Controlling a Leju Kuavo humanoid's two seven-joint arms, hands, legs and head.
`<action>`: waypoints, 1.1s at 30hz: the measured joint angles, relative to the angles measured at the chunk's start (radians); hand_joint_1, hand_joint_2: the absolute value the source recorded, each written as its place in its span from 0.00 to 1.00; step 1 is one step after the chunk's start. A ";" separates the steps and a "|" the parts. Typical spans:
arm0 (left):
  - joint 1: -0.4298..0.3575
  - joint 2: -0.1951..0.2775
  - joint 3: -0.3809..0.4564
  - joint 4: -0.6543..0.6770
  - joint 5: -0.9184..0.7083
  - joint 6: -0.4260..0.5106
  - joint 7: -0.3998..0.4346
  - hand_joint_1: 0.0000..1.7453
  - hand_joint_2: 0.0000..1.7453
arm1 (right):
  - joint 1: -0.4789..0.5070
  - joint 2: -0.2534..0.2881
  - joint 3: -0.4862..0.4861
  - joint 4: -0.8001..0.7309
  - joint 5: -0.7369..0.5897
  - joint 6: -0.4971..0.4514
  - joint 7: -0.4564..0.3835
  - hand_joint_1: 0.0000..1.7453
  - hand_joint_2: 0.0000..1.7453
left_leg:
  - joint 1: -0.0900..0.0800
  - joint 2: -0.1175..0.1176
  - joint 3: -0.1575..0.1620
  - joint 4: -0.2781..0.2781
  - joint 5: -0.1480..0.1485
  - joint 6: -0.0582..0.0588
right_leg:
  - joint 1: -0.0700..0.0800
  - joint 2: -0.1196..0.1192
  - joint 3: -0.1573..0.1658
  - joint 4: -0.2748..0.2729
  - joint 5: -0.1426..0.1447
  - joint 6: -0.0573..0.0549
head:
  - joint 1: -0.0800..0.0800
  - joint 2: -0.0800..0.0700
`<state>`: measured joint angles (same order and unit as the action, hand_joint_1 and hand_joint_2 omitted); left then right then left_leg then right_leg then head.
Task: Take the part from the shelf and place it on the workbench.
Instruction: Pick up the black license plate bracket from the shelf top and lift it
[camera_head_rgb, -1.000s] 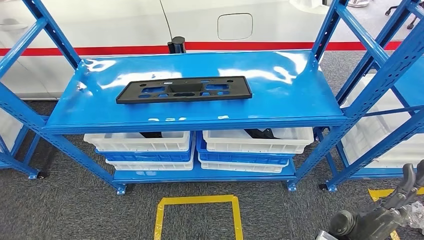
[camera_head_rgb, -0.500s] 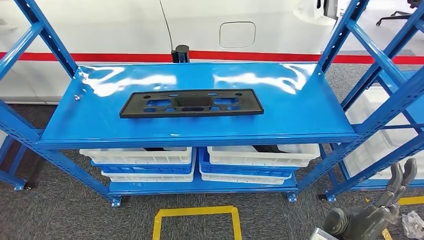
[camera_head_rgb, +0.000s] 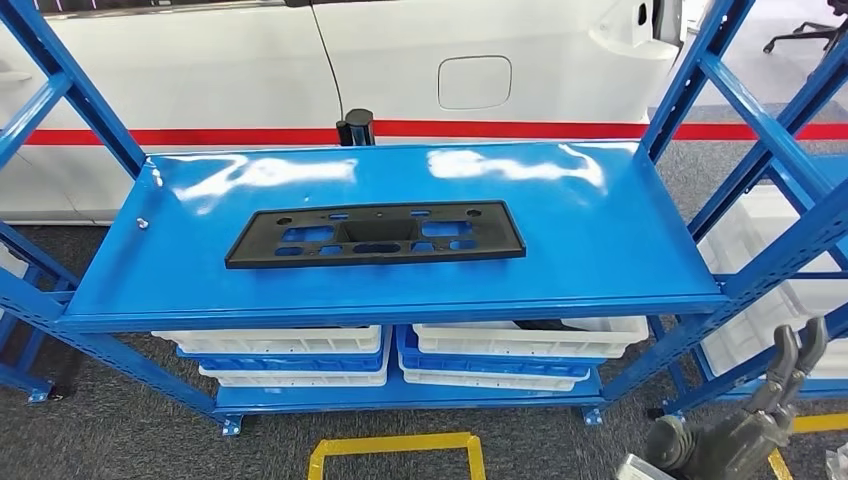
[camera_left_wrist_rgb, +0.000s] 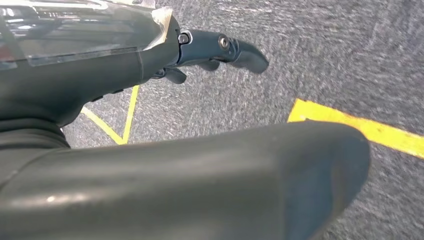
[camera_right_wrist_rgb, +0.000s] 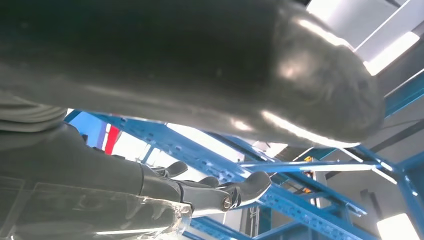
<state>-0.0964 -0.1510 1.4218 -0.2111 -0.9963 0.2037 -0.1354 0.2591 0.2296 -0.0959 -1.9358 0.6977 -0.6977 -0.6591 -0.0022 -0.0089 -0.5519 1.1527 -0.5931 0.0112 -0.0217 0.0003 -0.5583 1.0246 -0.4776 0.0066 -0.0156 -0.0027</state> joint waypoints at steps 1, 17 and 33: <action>-0.001 0.000 0.000 0.000 0.001 0.001 0.000 0.00 0.00 | -0.003 0.000 0.003 0.004 0.023 0.000 0.004 0.00 0.00 | 0.004 0.001 -0.038 0.058 -0.025 -0.005 | -0.001 0.000 0.001 0.000 -0.002 -0.003 | -0.001 0.000; -0.002 -0.007 0.000 0.003 -0.007 0.012 0.008 0.00 0.00 | -0.156 -0.178 0.209 0.206 0.519 0.000 0.276 0.00 1.00 | 0.023 0.005 -0.037 -0.112 0.115 -0.006 | -0.005 0.002 0.034 -0.020 -0.033 0.019 | -0.001 0.000; -0.002 -0.014 0.000 0.003 0.006 0.037 0.009 0.00 0.00 | -0.423 -0.308 0.384 0.569 0.672 0.047 0.545 0.00 1.00 | 0.021 0.005 -0.033 -0.118 0.112 0.001 | -0.006 0.001 0.045 -0.030 -0.027 0.059 | -0.002 0.000</action>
<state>-0.0984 -0.1648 1.4220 -0.2083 -0.9901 0.2411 -0.1262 -0.1642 -0.0782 0.2881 -1.3671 1.3692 -0.6505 -0.1143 0.0186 -0.0043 -0.5849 1.0345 -0.4806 0.0119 -0.0282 0.0017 -0.5131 0.9951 -0.5049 0.0657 -0.0174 -0.0027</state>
